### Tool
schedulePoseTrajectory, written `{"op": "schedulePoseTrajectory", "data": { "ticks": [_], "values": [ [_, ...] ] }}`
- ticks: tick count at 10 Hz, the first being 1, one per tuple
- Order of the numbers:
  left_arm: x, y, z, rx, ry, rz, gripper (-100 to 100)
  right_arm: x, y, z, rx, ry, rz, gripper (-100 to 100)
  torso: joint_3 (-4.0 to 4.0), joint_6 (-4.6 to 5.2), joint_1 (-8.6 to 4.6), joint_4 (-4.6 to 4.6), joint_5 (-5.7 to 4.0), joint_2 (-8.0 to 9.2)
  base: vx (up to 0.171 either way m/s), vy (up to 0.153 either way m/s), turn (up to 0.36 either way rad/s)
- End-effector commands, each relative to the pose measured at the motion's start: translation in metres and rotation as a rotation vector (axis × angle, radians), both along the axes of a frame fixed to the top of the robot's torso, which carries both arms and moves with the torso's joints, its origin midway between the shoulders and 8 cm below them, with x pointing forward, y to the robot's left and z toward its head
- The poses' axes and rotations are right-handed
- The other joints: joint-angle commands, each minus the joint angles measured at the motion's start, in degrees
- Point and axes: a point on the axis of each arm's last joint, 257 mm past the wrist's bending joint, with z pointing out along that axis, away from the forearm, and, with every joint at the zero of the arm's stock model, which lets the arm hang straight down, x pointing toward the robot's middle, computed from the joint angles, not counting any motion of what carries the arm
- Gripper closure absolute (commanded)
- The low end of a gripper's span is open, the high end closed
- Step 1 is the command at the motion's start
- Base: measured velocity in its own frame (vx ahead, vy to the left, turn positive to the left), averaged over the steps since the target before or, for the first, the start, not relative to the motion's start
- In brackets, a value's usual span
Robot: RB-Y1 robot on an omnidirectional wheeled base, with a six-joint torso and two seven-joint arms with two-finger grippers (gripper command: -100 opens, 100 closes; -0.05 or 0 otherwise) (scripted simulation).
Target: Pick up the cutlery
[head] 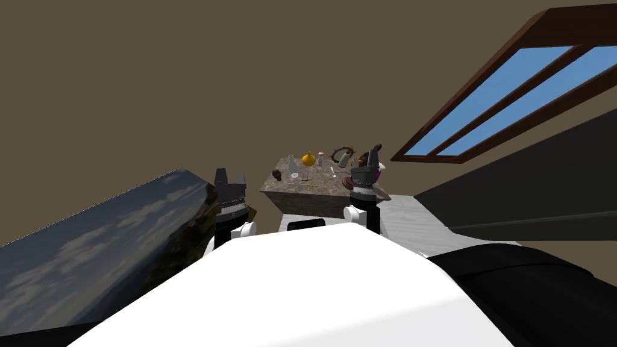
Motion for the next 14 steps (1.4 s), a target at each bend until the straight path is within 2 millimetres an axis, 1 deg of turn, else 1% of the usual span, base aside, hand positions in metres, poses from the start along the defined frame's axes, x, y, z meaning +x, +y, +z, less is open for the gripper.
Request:
{"op": "schedulePoseTrajectory", "data": {
  "ticks": [1,6,7,14],
  "values": [
    [0.005,0.001,-0.004,0.022,0.031,-0.006,-100,0.000,0.000,0.000,0.000,0.000,0.000,0,0.00,0.00,0.00,0.00,0.00,0.00,-0.002,-0.012,-0.095],
    [0.021,0.013,-0.019,0.056,0.140,0.006,-100,0.000,0.000,0.000,0.000,0.000,0.000,0,0.02,0.01,-0.11,0.01,-0.03,0.03,-0.006,-0.027,-0.100],
    [0.022,0.013,-0.021,0.055,0.145,0.007,-100,0.000,0.000,0.000,0.000,0.000,0.000,0,0.02,0.01,-0.11,0.01,-0.03,0.04,-0.003,-0.018,-0.029],
    [0.039,0.038,-0.043,0.059,0.292,0.059,-100,0.000,0.000,0.000,0.000,0.000,0.000,0,0.02,-0.01,-0.10,0.01,-0.02,0.03,-0.004,-0.026,-0.097]
  ]
}}
